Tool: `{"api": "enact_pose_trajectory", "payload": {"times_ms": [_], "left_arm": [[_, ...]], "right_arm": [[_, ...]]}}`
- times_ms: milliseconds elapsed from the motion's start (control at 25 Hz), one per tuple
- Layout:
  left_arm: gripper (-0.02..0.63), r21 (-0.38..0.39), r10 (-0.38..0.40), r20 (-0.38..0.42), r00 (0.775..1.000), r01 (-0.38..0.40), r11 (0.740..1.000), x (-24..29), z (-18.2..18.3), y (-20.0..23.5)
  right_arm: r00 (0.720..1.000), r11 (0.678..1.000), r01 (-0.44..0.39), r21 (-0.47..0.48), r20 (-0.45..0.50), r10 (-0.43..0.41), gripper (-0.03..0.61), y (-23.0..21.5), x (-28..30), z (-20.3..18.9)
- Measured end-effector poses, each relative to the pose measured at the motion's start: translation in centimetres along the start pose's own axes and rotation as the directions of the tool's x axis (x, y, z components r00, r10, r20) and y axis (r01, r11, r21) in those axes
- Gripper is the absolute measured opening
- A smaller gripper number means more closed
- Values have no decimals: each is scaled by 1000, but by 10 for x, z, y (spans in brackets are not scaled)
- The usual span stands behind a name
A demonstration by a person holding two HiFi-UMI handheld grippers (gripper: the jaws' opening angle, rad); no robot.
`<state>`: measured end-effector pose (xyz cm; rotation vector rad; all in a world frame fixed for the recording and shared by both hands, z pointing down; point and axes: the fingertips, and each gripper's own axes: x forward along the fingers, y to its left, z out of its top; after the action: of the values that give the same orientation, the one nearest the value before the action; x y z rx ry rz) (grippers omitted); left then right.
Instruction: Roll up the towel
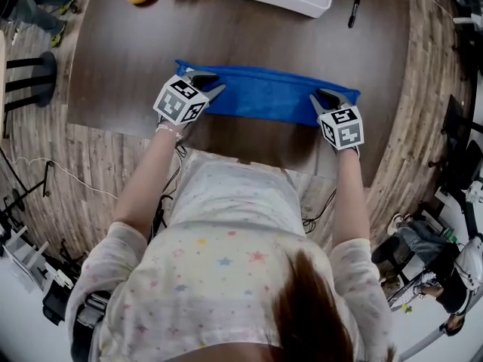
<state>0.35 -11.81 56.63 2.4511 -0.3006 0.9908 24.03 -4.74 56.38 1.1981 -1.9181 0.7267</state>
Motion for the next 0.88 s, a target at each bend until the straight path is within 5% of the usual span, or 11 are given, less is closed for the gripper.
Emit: {"api": "enact_pose_trajectory", "payload": {"times_ms": [360, 880], "left_arm": [[100, -2, 27, -44, 999, -27, 1000, 7, 6, 25], [100, -8, 116, 80, 990, -115, 993, -10, 28, 50]], "right_arm": [[999, 994, 43, 98, -13, -42, 68, -29, 15, 8], [987, 985, 139, 102, 64, -146, 63, -51, 3, 32]]}}
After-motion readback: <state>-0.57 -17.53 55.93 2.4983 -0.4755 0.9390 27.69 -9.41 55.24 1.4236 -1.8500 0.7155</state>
